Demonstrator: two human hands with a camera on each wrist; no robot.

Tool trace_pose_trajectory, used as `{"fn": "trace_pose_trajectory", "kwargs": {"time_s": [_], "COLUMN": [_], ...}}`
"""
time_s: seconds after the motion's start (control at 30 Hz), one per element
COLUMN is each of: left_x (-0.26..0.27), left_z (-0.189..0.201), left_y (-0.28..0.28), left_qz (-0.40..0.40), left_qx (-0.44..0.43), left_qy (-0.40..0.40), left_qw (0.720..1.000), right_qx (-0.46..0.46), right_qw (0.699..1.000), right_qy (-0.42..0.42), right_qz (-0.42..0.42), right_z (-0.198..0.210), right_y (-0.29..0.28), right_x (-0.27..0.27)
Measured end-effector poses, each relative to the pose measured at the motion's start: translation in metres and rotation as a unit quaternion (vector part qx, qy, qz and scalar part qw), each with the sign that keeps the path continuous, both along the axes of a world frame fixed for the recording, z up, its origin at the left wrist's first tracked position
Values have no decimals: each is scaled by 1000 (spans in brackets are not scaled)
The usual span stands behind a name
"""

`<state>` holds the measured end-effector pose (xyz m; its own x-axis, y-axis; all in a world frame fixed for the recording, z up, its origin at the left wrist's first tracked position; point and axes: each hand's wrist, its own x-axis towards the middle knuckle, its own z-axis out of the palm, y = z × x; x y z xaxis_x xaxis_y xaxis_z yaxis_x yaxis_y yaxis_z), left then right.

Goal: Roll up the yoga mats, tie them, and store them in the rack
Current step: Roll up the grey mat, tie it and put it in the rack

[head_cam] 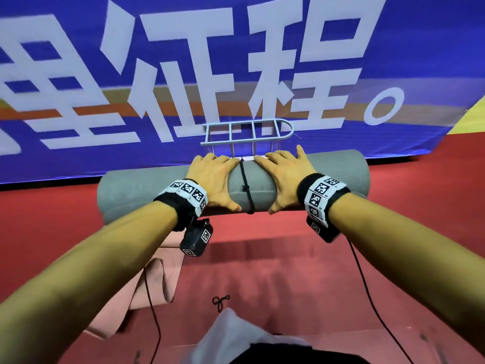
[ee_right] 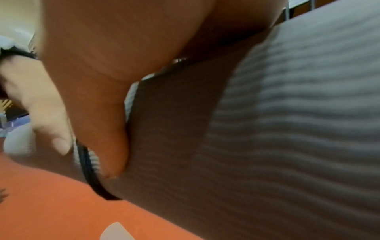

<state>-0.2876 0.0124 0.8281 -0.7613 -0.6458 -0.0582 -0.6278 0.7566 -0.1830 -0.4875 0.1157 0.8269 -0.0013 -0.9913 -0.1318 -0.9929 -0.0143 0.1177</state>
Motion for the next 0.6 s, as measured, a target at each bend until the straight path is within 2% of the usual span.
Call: {"fn": "trace_pose_trajectory", "kwargs": {"time_s": [0.07, 0.2, 0.4, 0.6], "left_x": [-5, -23, -47, -80], "left_z": [-4, -13, -37, -61], "left_y": [2, 8, 13, 10], "left_qz": [-6, -13, -9, 4], "left_qx": [1, 16, 20, 26], "left_qy": [-1, 1, 43, 4], "left_qw": [1000, 1000, 999, 1000], "right_qx": [17, 6, -63, -49], "right_qw": [1000, 999, 997, 998], "right_qy": [15, -7, 33, 19], "right_qz": [-16, -36, 4, -20], "right_z": [-7, -17, -21, -41], "right_y": [4, 10, 18, 28], "right_x": [-1, -16, -58, -110]}}
